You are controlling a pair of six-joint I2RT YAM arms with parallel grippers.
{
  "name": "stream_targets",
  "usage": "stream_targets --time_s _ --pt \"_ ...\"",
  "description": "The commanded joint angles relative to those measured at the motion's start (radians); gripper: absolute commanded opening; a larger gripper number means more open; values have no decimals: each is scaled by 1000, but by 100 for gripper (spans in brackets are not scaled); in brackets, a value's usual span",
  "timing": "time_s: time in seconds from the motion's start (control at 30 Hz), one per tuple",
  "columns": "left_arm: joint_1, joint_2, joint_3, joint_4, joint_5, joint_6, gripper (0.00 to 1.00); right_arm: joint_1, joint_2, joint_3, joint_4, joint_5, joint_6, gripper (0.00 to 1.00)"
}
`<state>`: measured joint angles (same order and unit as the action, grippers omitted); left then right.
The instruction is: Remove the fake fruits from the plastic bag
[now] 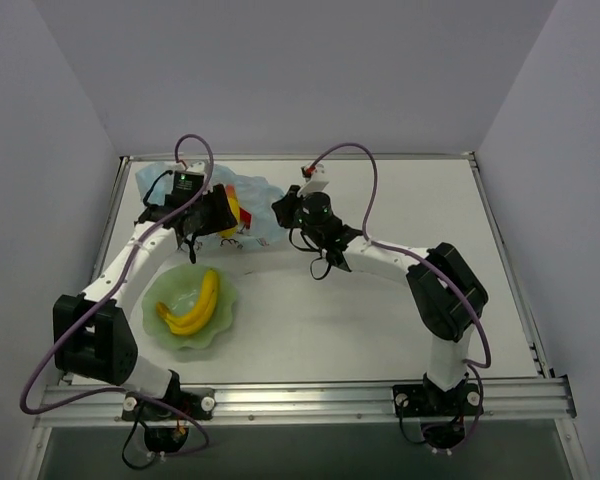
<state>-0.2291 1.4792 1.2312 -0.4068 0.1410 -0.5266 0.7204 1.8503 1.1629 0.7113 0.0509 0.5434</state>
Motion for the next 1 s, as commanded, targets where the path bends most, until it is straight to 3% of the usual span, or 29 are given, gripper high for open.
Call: stream_targets --time_s 0.0,0.2,0.47,0.63,0.8,0.87,0.9,0.97 --pt "-3 -98 5 -151 101 68 8 -4 13 54 5 27 18 0" --pt "2 -298 -85 -228 160 105 8 -13 -3 29 10 30 23 0" --pt "48 -572 -223 -366 -101 41 7 -24 -46 -3 14 14 13 0" --pt "204 -590 -369 -313 -60 -30 7 -24 -65 -6 -4 3 -8 0" --pt "224 -531 -414 -221 -119 -39 8 -24 -85 -15 -16 -3 -29 0" --pt "224 -504 -424 -204 -124 -41 16 -24 -88 -23 -15 -13 -30 0" --pt "224 -497 -427 -190 -124 -35 31 -24 -89 -28 -12 -14 -31 0" --pt "224 -494 -426 -190 -130 -35 49 -24 -88 -38 -7 -19 -31 0"
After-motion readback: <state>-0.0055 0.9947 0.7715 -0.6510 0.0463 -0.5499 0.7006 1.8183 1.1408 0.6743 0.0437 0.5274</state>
